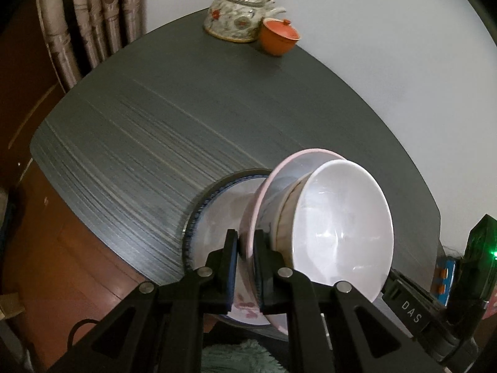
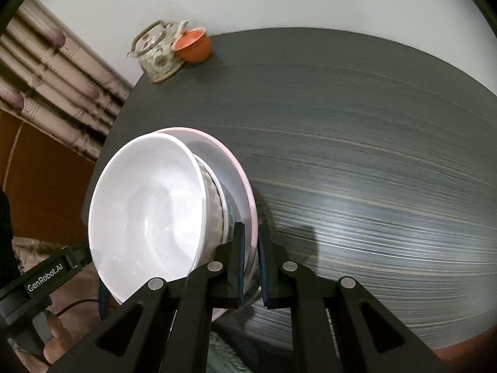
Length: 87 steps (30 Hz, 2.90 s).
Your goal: Organize plates and bowls
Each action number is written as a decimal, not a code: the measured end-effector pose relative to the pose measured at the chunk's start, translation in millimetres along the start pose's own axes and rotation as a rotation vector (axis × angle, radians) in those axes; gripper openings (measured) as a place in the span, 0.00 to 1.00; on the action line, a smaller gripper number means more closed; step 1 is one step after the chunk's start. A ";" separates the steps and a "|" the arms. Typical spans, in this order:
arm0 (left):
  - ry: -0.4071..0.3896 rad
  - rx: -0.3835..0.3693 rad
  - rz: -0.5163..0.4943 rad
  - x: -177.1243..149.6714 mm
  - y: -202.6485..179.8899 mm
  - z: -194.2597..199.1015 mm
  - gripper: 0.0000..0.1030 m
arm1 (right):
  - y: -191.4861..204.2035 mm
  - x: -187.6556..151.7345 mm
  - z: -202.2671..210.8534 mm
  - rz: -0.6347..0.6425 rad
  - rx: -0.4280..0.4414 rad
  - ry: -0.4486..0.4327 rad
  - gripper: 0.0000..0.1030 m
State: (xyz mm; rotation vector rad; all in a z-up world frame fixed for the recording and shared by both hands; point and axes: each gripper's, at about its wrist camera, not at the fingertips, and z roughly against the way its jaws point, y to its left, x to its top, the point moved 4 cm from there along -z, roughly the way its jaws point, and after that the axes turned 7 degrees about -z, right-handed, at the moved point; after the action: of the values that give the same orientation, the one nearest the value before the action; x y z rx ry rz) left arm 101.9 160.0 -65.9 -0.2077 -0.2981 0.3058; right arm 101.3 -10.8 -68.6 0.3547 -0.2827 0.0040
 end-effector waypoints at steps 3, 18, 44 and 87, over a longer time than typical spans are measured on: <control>0.010 -0.004 0.009 1.0 16.2 -0.1 0.09 | 10.5 -3.8 -9.7 0.010 -0.006 0.016 0.10; 0.030 -0.023 0.020 0.3 34.5 -15.4 0.07 | 24.4 -11.5 -34.8 0.006 -0.046 0.047 0.11; -0.164 0.119 -0.041 -13.7 36.6 39.9 0.33 | 0.7 -25.3 -6.4 0.008 -0.021 -0.024 0.53; -0.307 0.288 -0.223 -72.6 -21.6 72.6 0.55 | 15.5 -94.3 17.8 0.198 -0.034 -0.205 0.99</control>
State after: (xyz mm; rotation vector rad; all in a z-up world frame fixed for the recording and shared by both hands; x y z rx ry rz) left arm 18.4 127.5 -11.3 0.1586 -0.5715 0.1551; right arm 5.0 1.9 -73.1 0.2925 -0.5192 0.1585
